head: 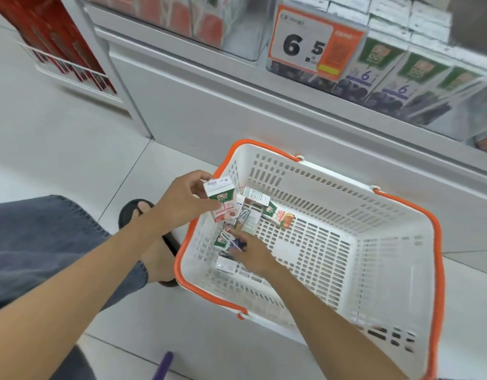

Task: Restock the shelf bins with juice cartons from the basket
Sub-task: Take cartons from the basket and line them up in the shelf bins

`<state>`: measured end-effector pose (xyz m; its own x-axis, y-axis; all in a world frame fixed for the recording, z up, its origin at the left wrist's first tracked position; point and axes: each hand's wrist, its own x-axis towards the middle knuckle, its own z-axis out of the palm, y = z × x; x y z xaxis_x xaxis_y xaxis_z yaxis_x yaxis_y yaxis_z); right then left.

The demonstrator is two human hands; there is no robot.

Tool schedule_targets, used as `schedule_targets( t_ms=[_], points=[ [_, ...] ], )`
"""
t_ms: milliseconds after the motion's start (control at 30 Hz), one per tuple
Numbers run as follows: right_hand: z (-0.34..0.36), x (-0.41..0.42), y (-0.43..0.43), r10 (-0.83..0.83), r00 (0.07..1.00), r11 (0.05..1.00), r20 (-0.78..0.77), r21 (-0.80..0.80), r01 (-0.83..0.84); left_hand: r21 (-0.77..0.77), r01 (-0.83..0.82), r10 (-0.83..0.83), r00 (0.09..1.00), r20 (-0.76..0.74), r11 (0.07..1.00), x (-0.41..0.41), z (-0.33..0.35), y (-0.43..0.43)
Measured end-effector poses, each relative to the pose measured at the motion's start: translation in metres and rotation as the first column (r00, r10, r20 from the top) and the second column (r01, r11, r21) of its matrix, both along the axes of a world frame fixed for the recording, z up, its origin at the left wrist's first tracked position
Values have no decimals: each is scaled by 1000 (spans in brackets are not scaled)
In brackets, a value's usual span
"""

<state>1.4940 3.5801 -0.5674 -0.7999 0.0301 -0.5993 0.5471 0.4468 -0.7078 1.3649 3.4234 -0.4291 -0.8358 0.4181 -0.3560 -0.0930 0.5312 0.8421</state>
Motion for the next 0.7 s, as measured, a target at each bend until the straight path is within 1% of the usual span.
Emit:
schedule_targets(
  t_ms=[67,133,233,300,367,400,467,500,600,633,700],
  points=[
    [-10,-9,-11,77,996,993,-50,98,-72,-10,-11,11,1000,2,1000,-3,-1,-2],
    [-18,-18,-20,175,981,965,-83,214,-154,-24,-25,25,1000,-7,999,-6,-1,-3],
    [-24,-30,-26,313,949,852,-31,451,-266,-22,-44,44,999,13,999,-8,-2,-4],
    [-28,-32,-28,362,932,793,-7,528,-304,-13,-47,48,998,33,999,-8,-1,-3],
    [-26,-30,-26,359,933,805,-27,515,-295,-7,-37,37,999,33,999,-8,-1,-2],
    [-21,-28,-22,318,946,839,-52,481,-256,-5,-32,32,999,25,999,-7,-1,-1],
    [-2,-23,-5,159,979,921,-129,377,-100,12,-32,32,999,8,999,-5,0,1],
    [12,-21,7,74,981,945,-178,327,-12,28,-34,34,999,2,999,-4,1,3],
    [69,-19,47,-136,937,952,-322,219,214,81,-22,24,1000,-18,996,-1,9,18],
    [93,-19,59,-188,914,946,-358,183,267,103,-10,12,1000,-21,995,1,14,25],
    [140,-22,81,-237,872,935,-427,144,325,153,29,-25,999,-23,988,5,28,45]
  ],
)
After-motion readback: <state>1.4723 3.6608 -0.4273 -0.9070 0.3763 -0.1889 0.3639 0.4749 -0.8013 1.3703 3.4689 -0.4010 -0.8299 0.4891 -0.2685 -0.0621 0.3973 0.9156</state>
